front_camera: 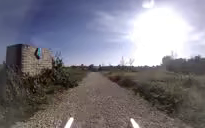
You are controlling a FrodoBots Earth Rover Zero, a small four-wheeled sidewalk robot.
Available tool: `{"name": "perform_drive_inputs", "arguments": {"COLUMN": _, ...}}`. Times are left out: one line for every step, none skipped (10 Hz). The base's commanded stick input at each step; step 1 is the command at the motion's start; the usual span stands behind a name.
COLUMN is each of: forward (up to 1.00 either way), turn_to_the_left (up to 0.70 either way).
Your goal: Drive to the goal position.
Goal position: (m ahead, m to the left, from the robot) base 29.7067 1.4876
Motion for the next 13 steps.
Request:
{"name": "perform_drive_inputs", "arguments": {"forward": 0.5, "turn_to_the_left": 0.0}}
{"name": "perform_drive_inputs", "arguments": {"forward": 0.5, "turn_to_the_left": 0.0}}
{"name": "perform_drive_inputs", "arguments": {"forward": 0.5, "turn_to_the_left": 0.0}}
{"name": "perform_drive_inputs", "arguments": {"forward": 0.5, "turn_to_the_left": 0.0}}
{"name": "perform_drive_inputs", "arguments": {"forward": 0.5, "turn_to_the_left": 0.0}}
{"name": "perform_drive_inputs", "arguments": {"forward": 0.5, "turn_to_the_left": 0.0}}
{"name": "perform_drive_inputs", "arguments": {"forward": 0.5, "turn_to_the_left": 0.0}}
{"name": "perform_drive_inputs", "arguments": {"forward": 0.5, "turn_to_the_left": 0.0}}
{"name": "perform_drive_inputs", "arguments": {"forward": 0.5, "turn_to_the_left": 0.0}}
{"name": "perform_drive_inputs", "arguments": {"forward": 0.5, "turn_to_the_left": 0.0}}
{"name": "perform_drive_inputs", "arguments": {"forward": 0.5, "turn_to_the_left": 0.0}}
{"name": "perform_drive_inputs", "arguments": {"forward": 0.5, "turn_to_the_left": 0.0}}
{"name": "perform_drive_inputs", "arguments": {"forward": 0.5, "turn_to_the_left": 0.0}}
